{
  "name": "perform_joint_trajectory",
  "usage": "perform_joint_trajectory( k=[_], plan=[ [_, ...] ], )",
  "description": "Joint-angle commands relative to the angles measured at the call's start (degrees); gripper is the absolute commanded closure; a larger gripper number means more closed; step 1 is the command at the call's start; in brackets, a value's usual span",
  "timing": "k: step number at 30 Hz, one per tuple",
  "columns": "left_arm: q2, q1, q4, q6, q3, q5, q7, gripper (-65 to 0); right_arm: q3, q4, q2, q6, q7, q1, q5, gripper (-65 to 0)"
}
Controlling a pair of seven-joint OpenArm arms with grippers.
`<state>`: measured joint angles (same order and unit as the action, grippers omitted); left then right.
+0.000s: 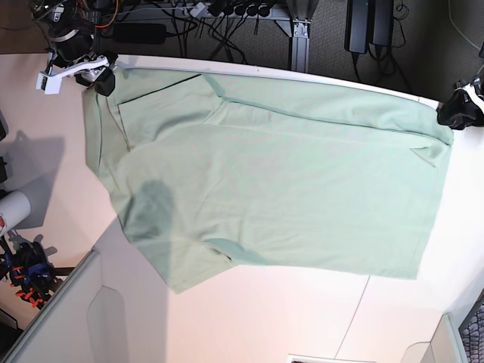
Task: Fold the T-shirt properly
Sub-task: 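Reach both grippers to the hem corners of the shirt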
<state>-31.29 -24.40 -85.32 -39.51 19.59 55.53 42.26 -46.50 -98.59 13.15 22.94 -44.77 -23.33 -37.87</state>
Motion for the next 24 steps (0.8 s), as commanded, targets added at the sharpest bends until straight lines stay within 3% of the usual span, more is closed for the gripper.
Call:
perform_joint_trajectory(
  k=[1,5,8,14,18,24],
  plan=[
    [-1.68,0.24,-0.92,-0.49,2.12,1.97,-1.18,-24.8,-1.77,-1.2,1.07,0.37,1.25,0.0,-0.76,-35.1],
    [-4.15,0.26,-1.9,-0.49,7.32,2.99,-0.85,-24.8,-5.22,-2.43,2.03,0.39,1.31,0.37,-1.73,-35.1],
    [-5.73,0.79,-2.99,-0.49,9.57,3.56,-1.79,-24.8,-5.4,-2.47,4.52,0.37,1.62,2.75,-1.73,-35.2],
    [-6.51,5.53,-3.45,-0.49,9.49,3.37,-3.08,-24.8,-2.91,0.09,8.9,0.37,3.23,14.78,0.85,-35.2],
    [-7.37,8.48,-3.45,-0.49,7.72,2.4,-3.04,-24.8,3.91,10.49,11.19,0.39,5.38,25.62,4.11,-35.2],
    [-8.72,9.25,-3.5,-0.49,1.9,0.68,-3.06,-24.8,14.01,35.23,11.76,0.39,12.33,44.19,11.67,-35.2]
  ],
)
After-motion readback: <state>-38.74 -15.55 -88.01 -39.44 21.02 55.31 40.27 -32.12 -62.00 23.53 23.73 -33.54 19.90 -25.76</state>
